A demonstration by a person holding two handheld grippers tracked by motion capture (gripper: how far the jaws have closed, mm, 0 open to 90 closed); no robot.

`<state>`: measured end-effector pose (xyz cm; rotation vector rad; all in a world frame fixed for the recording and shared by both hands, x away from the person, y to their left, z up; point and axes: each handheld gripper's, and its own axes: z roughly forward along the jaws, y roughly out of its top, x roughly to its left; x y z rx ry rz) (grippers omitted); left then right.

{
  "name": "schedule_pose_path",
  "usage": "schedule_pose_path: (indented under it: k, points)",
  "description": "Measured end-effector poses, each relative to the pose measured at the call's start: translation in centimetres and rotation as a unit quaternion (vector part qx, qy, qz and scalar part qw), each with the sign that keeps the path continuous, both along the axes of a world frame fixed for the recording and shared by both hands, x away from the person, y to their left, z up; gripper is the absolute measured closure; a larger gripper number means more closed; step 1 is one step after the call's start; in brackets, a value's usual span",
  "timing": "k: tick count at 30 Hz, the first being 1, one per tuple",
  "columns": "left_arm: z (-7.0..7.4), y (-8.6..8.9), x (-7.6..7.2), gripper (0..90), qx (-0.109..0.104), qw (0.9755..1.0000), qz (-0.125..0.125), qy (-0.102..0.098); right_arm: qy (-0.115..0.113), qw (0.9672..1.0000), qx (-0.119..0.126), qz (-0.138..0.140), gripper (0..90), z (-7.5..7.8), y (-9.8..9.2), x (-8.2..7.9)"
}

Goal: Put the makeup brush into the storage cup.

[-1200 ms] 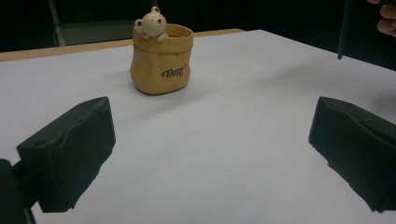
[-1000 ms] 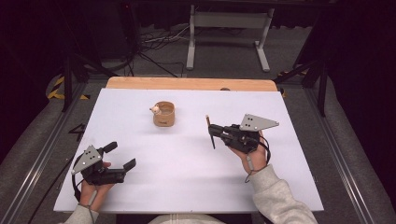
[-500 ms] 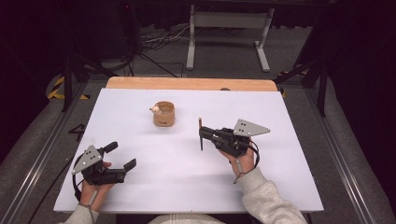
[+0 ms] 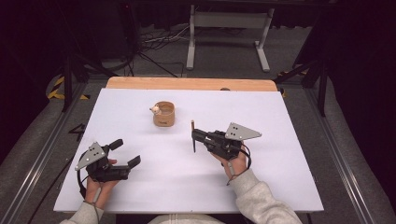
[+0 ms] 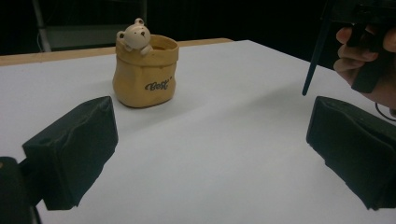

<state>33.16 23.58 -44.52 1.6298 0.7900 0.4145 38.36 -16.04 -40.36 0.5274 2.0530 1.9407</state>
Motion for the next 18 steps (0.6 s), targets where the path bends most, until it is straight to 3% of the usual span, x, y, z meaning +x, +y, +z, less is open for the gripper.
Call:
schedule_pose_path:
  k: [10, 18]
  points:
    - [1.0, -0.6, 1.0, 2.9, -0.014, 0.9997, -0.017, 0.000, -0.003, 1.0000, -0.006, -0.006, 83.7, 0.0, 0.0, 0.0]
    - [3.1, -3.3, 2.3, 3.8, -0.007, 0.9981, -0.061, -0.011, -0.005, 0.9999, -0.008, -0.008, 83.6, -0.1, -0.1, 0.0]
